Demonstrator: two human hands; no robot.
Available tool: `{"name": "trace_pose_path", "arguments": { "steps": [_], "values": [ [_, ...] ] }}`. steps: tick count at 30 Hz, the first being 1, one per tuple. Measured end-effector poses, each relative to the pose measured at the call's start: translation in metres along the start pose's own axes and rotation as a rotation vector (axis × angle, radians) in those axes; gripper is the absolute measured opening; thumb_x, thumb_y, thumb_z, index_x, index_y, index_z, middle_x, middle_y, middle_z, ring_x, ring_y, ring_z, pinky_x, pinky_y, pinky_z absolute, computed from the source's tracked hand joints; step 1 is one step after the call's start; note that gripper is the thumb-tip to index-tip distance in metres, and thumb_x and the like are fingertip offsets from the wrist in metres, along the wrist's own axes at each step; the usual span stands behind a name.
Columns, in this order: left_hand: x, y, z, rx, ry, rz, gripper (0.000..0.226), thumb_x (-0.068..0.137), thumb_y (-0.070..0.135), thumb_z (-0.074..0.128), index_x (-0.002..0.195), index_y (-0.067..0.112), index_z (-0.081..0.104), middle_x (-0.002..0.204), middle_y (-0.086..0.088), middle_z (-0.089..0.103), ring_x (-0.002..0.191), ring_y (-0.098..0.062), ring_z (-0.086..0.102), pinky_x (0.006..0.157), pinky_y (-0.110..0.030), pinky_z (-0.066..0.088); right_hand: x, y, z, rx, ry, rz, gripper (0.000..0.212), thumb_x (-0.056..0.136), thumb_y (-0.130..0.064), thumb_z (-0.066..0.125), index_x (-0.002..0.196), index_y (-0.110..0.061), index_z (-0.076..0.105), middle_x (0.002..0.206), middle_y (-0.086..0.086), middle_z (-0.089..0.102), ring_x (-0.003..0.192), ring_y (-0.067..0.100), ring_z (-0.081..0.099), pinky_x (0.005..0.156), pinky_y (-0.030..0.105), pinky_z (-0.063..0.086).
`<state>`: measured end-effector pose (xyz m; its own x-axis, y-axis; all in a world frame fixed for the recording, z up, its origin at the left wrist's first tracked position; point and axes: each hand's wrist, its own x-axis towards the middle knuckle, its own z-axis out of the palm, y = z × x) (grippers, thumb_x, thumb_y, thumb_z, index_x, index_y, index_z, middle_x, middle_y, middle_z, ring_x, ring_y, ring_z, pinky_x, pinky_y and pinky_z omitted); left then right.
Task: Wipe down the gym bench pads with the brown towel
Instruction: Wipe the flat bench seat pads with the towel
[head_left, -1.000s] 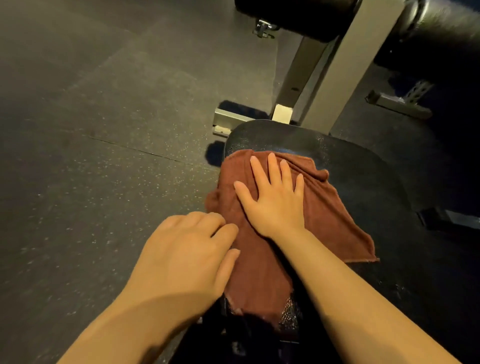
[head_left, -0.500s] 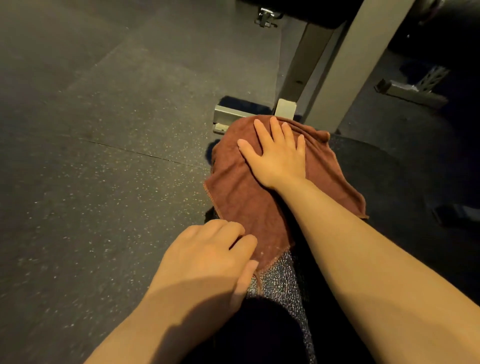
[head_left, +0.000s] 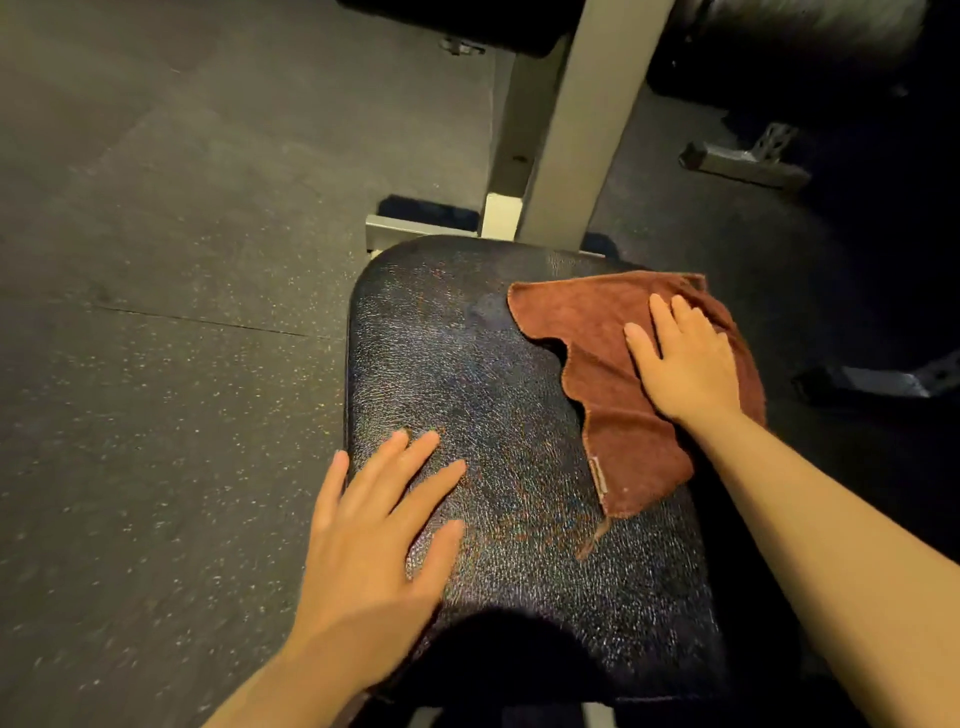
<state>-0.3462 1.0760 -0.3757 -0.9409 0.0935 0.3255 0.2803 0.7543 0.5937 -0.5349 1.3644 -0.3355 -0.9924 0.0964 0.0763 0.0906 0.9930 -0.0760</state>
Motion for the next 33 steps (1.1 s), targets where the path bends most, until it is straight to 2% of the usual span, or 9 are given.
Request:
{"name": "trace_pose_path", "arguments": {
  "steps": [5, 9, 11, 15, 20, 23, 25, 28, 33],
  "values": [
    [0.001, 0.000, 0.002, -0.058, 0.000, -0.024, 0.042, 0.095, 0.045, 0.044, 0.132, 0.033, 0.061, 0.149, 0.014, 0.045, 0.145, -0.008, 0.028, 0.121, -0.041, 0.006, -0.045, -0.032, 0.001, -0.022, -0.081, 0.058, 0.066, 0.102, -0.056, 0.021, 0.158, -0.022, 0.013, 0.165, 0.008, 0.007, 0.151, 0.029, 0.006, 0.120, 0.050, 0.005],
    [0.002, 0.000, 0.002, -0.053, -0.024, -0.014, 0.043, 0.095, 0.046, 0.044, 0.135, 0.034, 0.058, 0.150, 0.012, 0.045, 0.145, -0.010, 0.028, 0.122, -0.038, 0.001, -0.097, -0.057, 0.001, -0.041, -0.083, -0.073, 0.089, 0.084, -0.064, -0.004, 0.156, -0.020, 0.022, 0.165, 0.007, 0.012, 0.151, 0.028, 0.009, 0.120, 0.051, 0.007],
    [0.001, 0.002, -0.002, -0.085, -0.027, -0.010, 0.047, 0.095, 0.047, 0.043, 0.141, 0.038, 0.048, 0.150, 0.013, 0.042, 0.145, -0.007, 0.027, 0.122, -0.034, -0.001, -0.129, -0.065, 0.002, -0.034, -0.092, -0.152, 0.090, 0.083, -0.063, -0.004, 0.155, -0.019, 0.028, 0.164, 0.007, 0.015, 0.151, 0.029, 0.012, 0.120, 0.052, 0.008],
    [-0.002, 0.009, -0.026, -0.283, 0.068, -0.125, 0.049, 0.089, 0.048, 0.042, 0.137, 0.039, 0.051, 0.139, 0.017, 0.046, 0.130, 0.006, 0.036, 0.112, -0.028, 0.027, -0.190, -0.077, 0.007, -0.031, -0.057, -0.280, 0.072, 0.099, -0.059, 0.011, 0.148, -0.018, 0.044, 0.159, 0.011, 0.030, 0.146, 0.035, 0.029, 0.117, 0.058, 0.021],
    [-0.010, 0.006, -0.065, -0.325, 0.187, -0.321, 0.031, 0.088, 0.035, 0.055, 0.117, 0.030, 0.064, 0.111, 0.017, 0.058, 0.110, -0.006, 0.054, 0.097, -0.029, 0.042, -0.223, -0.122, 0.010, -0.048, -0.082, -0.418, 0.069, 0.101, -0.060, 0.008, 0.143, -0.023, 0.049, 0.154, 0.017, 0.037, 0.140, 0.042, 0.035, 0.107, 0.059, 0.013],
    [-0.022, -0.003, -0.086, -0.328, 0.209, -0.402, 0.020, 0.094, 0.019, 0.065, 0.104, 0.036, 0.063, 0.101, 0.024, 0.062, 0.096, 0.007, 0.058, 0.085, -0.005, 0.039, -0.217, -0.151, 0.008, 0.007, -0.112, -0.487, 0.064, 0.099, -0.062, 0.010, 0.150, -0.032, 0.036, 0.159, 0.012, 0.029, 0.145, 0.040, 0.027, 0.111, 0.058, 0.007],
    [-0.026, -0.006, -0.095, -0.370, 0.221, -0.442, 0.023, 0.094, 0.015, 0.063, 0.093, 0.038, 0.063, 0.095, 0.023, 0.064, 0.094, 0.014, 0.056, 0.076, 0.002, 0.036, -0.198, -0.162, 0.007, 0.068, -0.140, -0.499, 0.068, 0.092, -0.070, 0.008, 0.154, -0.043, 0.019, 0.165, 0.003, 0.009, 0.152, 0.031, 0.007, 0.117, 0.054, -0.005],
    [-0.029, -0.005, -0.097, -0.371, 0.185, -0.441, 0.021, 0.094, 0.016, 0.063, 0.089, 0.037, 0.065, 0.092, 0.021, 0.066, 0.092, 0.012, 0.057, 0.074, 0.002, 0.037, -0.155, -0.175, 0.005, 0.060, -0.162, -0.503, 0.069, 0.088, -0.073, 0.006, 0.153, -0.049, 0.004, 0.165, -0.008, -0.010, 0.152, 0.020, -0.009, 0.119, 0.050, -0.010],
    [-0.029, -0.005, -0.084, -0.346, 0.003, -0.434, 0.023, 0.093, 0.025, 0.063, 0.095, 0.047, 0.058, 0.099, 0.024, 0.060, 0.098, 0.010, 0.055, 0.081, -0.008, 0.041, -0.092, -0.185, 0.007, 0.070, -0.157, -0.478, 0.058, 0.100, -0.062, 0.023, 0.154, -0.045, 0.010, 0.166, -0.009, -0.004, 0.152, 0.018, -0.004, 0.120, 0.048, -0.007]
  ]
}}
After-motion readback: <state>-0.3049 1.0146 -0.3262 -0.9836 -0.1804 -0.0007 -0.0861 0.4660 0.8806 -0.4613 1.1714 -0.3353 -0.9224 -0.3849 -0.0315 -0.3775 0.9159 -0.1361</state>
